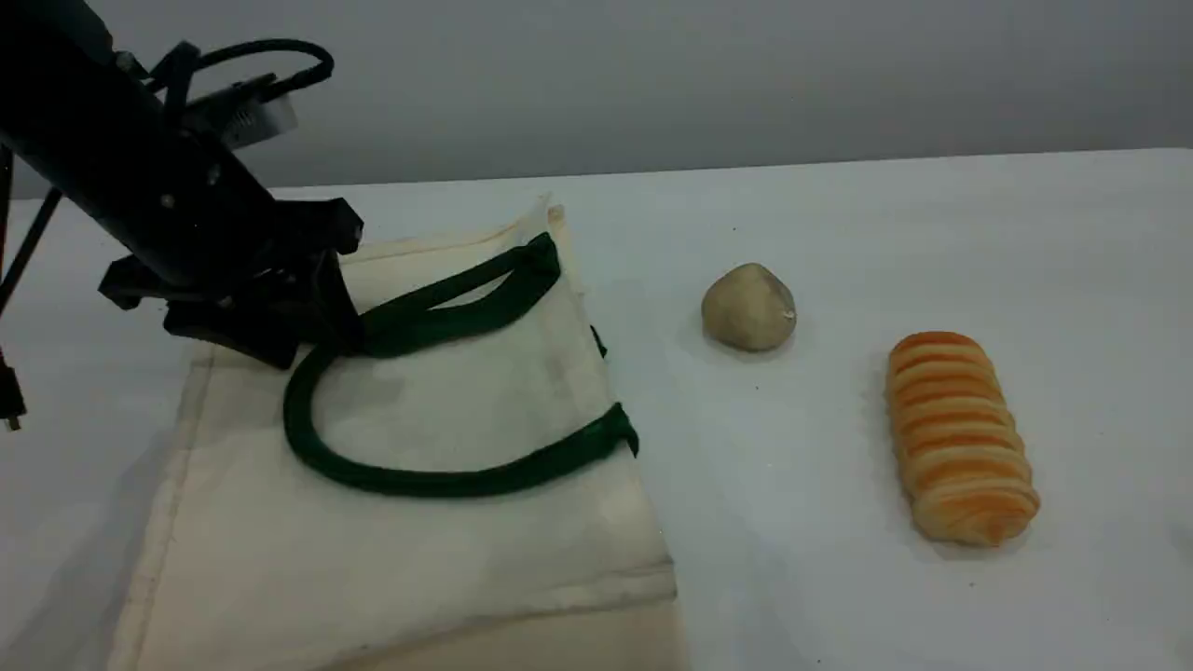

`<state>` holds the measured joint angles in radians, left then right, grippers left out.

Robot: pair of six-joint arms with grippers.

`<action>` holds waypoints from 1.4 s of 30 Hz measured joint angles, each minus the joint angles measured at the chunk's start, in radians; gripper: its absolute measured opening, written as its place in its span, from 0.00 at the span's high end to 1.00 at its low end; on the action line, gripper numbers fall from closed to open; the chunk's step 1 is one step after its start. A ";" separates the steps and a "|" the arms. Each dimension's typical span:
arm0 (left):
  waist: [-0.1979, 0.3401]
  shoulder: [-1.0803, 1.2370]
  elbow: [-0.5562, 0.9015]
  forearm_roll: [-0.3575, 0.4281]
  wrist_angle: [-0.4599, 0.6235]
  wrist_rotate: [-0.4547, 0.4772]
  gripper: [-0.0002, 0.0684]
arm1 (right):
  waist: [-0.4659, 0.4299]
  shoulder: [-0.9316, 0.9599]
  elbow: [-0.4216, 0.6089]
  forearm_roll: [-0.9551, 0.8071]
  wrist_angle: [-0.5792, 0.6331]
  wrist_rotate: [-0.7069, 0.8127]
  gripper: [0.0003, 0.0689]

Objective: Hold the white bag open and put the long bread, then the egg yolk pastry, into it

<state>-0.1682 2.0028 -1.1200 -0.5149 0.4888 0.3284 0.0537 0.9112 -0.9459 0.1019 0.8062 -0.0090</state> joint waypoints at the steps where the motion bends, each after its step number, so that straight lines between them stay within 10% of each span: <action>1: -0.001 0.000 0.000 0.000 0.000 0.000 0.41 | 0.000 0.000 0.000 0.000 0.000 0.000 0.26; 19: -0.003 0.091 0.000 -0.015 -0.001 0.000 0.43 | 0.000 0.000 0.000 0.000 0.005 0.000 0.26; 27: -0.003 0.091 0.000 -0.015 0.027 0.000 0.86 | 0.000 0.000 0.000 0.000 0.005 0.000 0.26; 30: -0.003 0.091 0.000 -0.015 0.039 0.000 0.88 | 0.000 0.000 0.000 0.000 0.005 0.000 0.26; 42: -0.003 0.089 -0.291 -0.003 0.430 0.051 0.88 | 0.000 0.000 0.000 0.000 0.004 -0.029 0.26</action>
<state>-0.1717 2.0914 -1.4105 -0.5183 0.9192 0.3789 0.0537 0.9112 -0.9459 0.1019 0.8103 -0.0381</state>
